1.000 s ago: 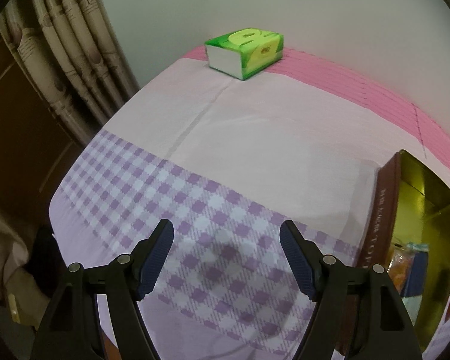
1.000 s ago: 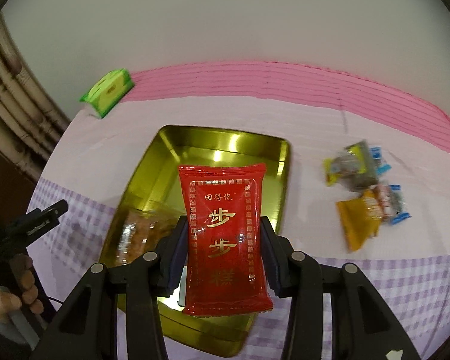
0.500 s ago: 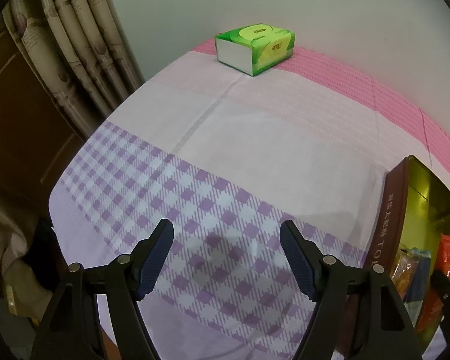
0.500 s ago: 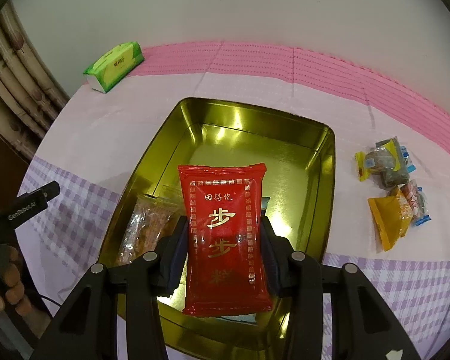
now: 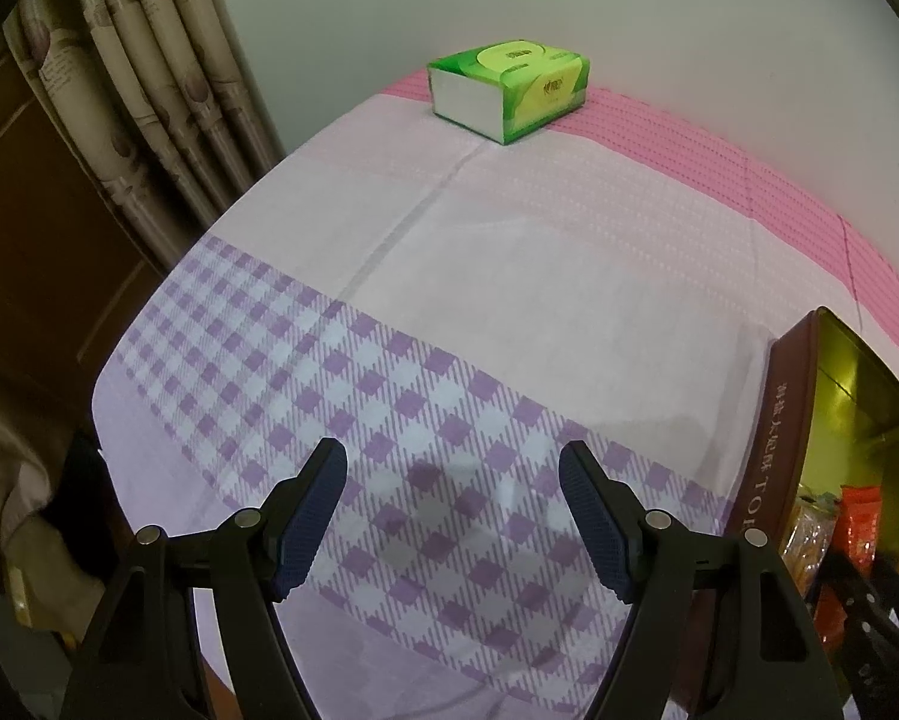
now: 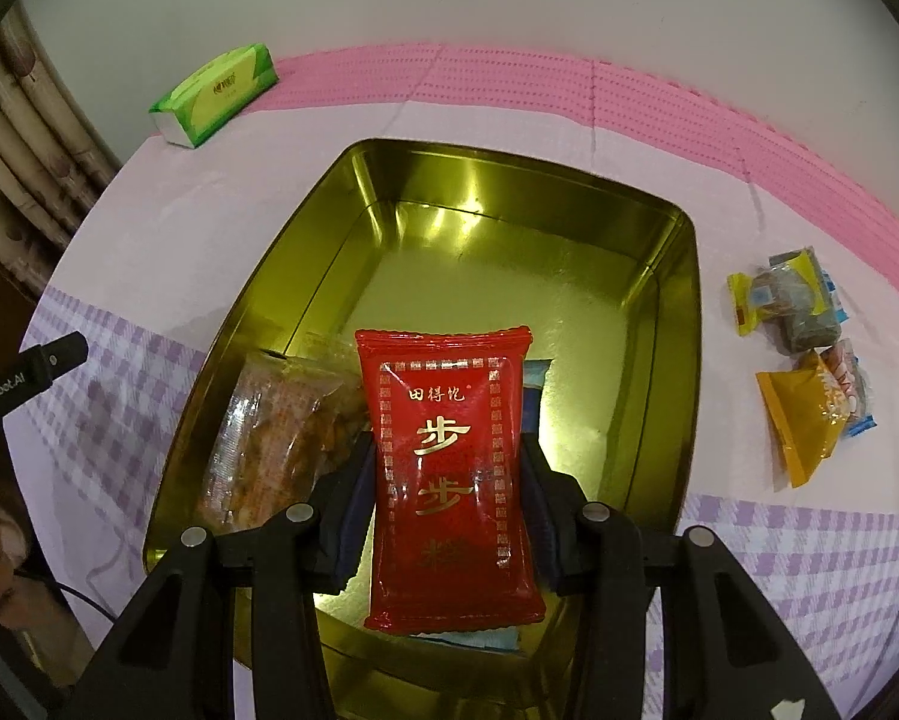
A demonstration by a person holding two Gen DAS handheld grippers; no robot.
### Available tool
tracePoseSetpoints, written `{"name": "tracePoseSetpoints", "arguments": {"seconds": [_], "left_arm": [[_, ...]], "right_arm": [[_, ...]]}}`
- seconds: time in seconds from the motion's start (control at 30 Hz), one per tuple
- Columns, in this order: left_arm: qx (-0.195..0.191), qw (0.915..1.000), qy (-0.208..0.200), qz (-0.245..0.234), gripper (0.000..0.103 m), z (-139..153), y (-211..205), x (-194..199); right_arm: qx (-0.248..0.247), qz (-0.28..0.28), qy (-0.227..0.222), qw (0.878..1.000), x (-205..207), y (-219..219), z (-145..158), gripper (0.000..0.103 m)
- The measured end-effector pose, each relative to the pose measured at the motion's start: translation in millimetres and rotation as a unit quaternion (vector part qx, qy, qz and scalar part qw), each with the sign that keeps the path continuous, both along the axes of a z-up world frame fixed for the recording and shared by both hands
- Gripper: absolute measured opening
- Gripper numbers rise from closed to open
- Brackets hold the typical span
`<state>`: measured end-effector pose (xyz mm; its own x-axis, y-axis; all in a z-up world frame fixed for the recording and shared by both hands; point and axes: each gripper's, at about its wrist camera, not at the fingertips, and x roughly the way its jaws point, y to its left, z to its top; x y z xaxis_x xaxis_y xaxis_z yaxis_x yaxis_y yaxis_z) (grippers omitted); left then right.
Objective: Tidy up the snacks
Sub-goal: 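Lower the red packet into the tray and open the right gripper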
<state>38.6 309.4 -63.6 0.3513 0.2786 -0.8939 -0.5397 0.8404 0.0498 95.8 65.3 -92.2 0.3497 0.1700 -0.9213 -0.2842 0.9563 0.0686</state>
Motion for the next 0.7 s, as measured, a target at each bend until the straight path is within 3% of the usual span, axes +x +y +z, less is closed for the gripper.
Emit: {"name": "tracePoseSetpoints", "arguments": {"seconds": [0.37, 0.7], "left_arm": [[-0.002, 1.0, 0.002, -0.005, 0.074, -1, 0, 0], [0.004, 0.9999, 0.001, -0.009, 0.074, -1, 0, 1]], "right_arm": [[0.021, 0.001, 0.0, 1.0, -1, -5, 3, 0.046], [0.04, -0.008, -0.048, 0.998, -2, -54, 44, 0.046]]}}
